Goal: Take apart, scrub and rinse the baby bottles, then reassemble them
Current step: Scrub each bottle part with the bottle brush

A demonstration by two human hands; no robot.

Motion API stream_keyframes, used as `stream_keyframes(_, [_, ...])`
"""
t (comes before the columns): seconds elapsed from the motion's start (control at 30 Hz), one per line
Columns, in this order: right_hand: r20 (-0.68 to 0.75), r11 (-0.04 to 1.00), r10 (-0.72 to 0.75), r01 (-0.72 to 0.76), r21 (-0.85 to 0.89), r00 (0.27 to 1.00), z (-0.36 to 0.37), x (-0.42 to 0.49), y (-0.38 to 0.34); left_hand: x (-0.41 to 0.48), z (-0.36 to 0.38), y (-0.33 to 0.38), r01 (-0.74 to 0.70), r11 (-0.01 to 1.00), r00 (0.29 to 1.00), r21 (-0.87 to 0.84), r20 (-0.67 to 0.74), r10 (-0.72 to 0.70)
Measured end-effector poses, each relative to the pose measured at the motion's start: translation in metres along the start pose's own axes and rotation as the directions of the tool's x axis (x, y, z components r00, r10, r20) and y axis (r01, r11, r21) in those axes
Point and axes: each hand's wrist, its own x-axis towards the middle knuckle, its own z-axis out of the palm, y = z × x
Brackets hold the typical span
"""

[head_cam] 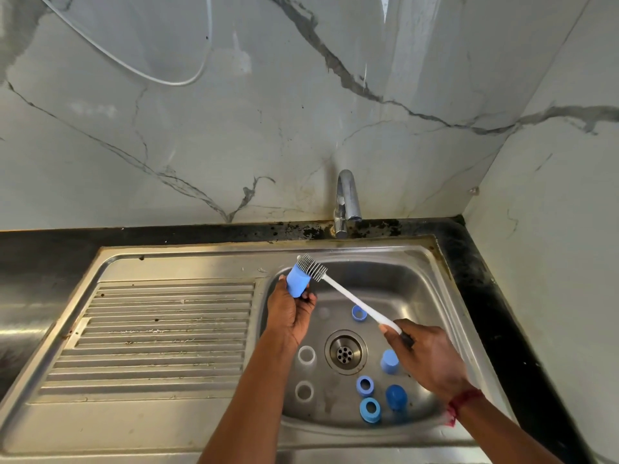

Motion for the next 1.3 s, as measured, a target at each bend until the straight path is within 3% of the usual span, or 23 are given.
stream_keyframes(0.2, [-0.053,0.998,-0.017,0.013,-0.067,0.998,0.009,0.002,-0.002,0.001,0.005,-0.004,-0.137,0.947,0.987,0.290,-0.037,0.154])
stream_keyframes(0.4, [-0.014,0.999,-0.004,0.003,-0.035,1.000,0.016,-0.012,0.007,0.003,0.004,0.005,-0.139,0.979,0.983,0.150,-0.096,0.154])
stream_keyframes(0.67, [-0.003,0.999,0.048,-0.048,-0.008,0.999,0.016,-0.008,0.006,0.004,-0.001,-0.007,-0.219,0.860,0.971,0.461,0.016,0.238])
stream_keyframes(0.93, [0.029,0.996,0.087,-0.086,-0.036,0.996,0.020,-0.018,0.012,0.005,0.003,0.001,-0.190,0.935,0.972,0.299,-0.074,0.221])
stream_keyframes(1.3, [0.008,0.994,0.103,-0.102,-0.037,0.995,0.018,-0.020,0.009,0.005,0.002,-0.015,-0.199,0.838,0.971,0.508,-0.016,0.240])
